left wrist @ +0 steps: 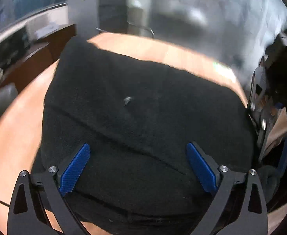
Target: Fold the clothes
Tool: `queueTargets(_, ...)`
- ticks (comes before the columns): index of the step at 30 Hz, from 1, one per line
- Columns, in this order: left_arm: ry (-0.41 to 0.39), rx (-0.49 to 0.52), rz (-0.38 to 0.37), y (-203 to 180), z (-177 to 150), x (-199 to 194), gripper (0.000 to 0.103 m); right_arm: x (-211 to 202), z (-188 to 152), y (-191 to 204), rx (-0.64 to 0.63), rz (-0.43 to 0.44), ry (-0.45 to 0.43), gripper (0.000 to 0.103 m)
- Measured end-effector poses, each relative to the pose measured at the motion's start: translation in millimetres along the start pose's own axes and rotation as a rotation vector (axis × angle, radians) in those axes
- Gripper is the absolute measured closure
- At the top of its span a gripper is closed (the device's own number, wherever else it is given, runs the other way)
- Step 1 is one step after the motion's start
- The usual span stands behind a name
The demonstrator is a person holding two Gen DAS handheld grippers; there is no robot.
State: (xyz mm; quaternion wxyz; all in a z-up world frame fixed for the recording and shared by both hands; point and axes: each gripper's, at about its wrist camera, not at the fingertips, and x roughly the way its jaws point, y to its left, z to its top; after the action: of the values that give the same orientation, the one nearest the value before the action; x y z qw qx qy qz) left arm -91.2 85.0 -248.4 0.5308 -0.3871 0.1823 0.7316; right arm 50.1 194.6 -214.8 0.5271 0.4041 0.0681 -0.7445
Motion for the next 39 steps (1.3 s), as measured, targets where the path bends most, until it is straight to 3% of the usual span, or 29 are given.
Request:
queueTargets(5,0.005,-0.068,0.039,-3,4,-19,0.005,-74,-8,-47,0.245,-0.028,-0.155,0.046)
queueTargets(6,-0.01,-0.083,0.051,-8,8,-29,0.005,-78,-11,-56,0.257,-0.061,-0.15,0.046)
queueTargets(9,-0.11,-0.071,0.038,-48,18,-70,0.004,-44,-20,-58,0.182,-0.119,-0.006,0.046)
queueTargets(10,-0.117,-0.054,0.034,-62,18,-78,0.004,-28,-23,-52,0.132,-0.133,0.05,0.04)
queueTargets(14,-0.06,0.034,-0.028,-131,11,-86,0.004,-26,-20,-32,0.071,-0.137,0.029,0.04)
queueTargets(17,0.059,0.039,-0.01,-139,-18,-52,0.005,-54,-21,-19,0.07,-0.126,-0.047,0.04)
queueTargets(19,0.068,0.05,0.035,-133,-38,-39,0.005,-72,-35,-16,0.098,-0.223,-0.049,0.04)
queueTargets(21,0.033,-0.005,0.033,-120,-51,-39,0.005,-81,-61,-16,0.135,-0.395,-0.013,0.04)
queueTargets(24,0.016,-0.024,0.034,-114,-58,-37,0.005,-64,-91,-10,0.095,-0.568,0.079,0.034)
queueTargets(27,0.037,-0.01,0.052,-115,-57,-37,0.004,-27,-99,-7,0.018,-0.658,0.123,0.03)
queueTargets(29,0.048,-0.049,0.044,-111,-55,-42,0.004,-23,-94,-15,0.079,-0.672,0.072,0.035)
queueTargets(32,0.064,-0.108,0.036,-110,-51,-56,0.006,-35,-96,-34,0.21,-0.648,0.021,0.059)
queueTargets(35,0.05,-0.239,0.077,-104,-45,-77,0.006,-56,-107,-37,0.281,-0.61,0.022,0.064)
queueTargets(37,-0.022,-0.381,0.119,-100,-44,-107,0.006,-72,-113,-40,0.336,-0.579,0.013,0.064)
queueTargets(39,-0.092,-0.509,0.158,-97,-40,-132,0.004,-102,-115,-39,0.41,-0.492,-0.044,0.064)
